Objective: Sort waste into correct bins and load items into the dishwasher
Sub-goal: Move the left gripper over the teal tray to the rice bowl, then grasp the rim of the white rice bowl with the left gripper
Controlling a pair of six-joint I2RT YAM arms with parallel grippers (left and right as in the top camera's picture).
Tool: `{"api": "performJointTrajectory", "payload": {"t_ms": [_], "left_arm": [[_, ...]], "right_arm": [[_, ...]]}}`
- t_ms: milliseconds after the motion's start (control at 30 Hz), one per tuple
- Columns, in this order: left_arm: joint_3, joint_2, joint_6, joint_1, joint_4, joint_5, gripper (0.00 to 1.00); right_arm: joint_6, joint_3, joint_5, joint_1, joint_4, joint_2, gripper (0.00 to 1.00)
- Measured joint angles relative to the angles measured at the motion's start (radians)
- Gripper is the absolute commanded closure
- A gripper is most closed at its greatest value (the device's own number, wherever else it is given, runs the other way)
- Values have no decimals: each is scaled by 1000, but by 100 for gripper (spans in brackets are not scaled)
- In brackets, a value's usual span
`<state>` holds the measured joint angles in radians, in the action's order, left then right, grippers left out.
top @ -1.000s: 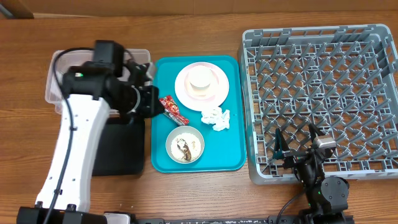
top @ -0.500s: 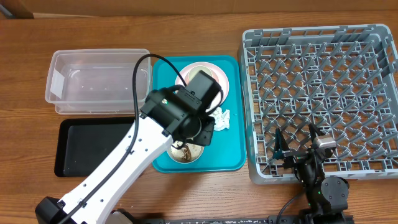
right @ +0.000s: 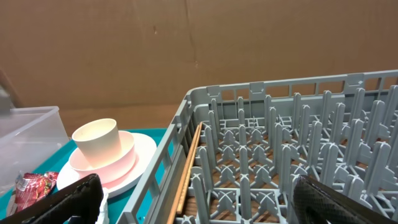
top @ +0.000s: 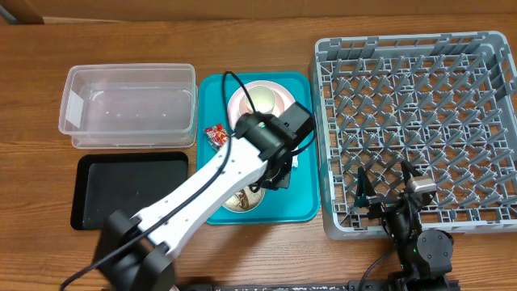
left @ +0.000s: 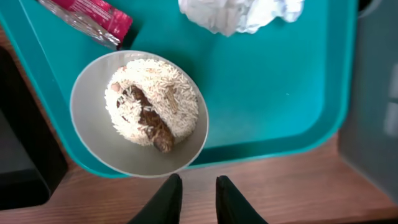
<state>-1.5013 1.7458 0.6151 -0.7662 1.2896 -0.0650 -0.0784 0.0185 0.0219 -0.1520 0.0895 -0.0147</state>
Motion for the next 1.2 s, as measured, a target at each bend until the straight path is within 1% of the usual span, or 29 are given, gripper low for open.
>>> {"api": "performJointTrajectory", "payload": {"t_ms": [100,500,1033,1100,1200], "left_arm": [[0,58,4,0,-4,0,77],[0,235,8,0,-12,-1,78],[3,262,8,0,-55,-3,76],[13,262,8,0,-80,-3,77],[45,262,8,0,-110,-3,83]], "right_arm": [[0,0,0,0,0,0,0],[0,0,0,0,0,0,0],[0,0,0,0,0,0,0],[0,0,0,0,0,0,0],[0,0,0,0,0,0,0]]}}
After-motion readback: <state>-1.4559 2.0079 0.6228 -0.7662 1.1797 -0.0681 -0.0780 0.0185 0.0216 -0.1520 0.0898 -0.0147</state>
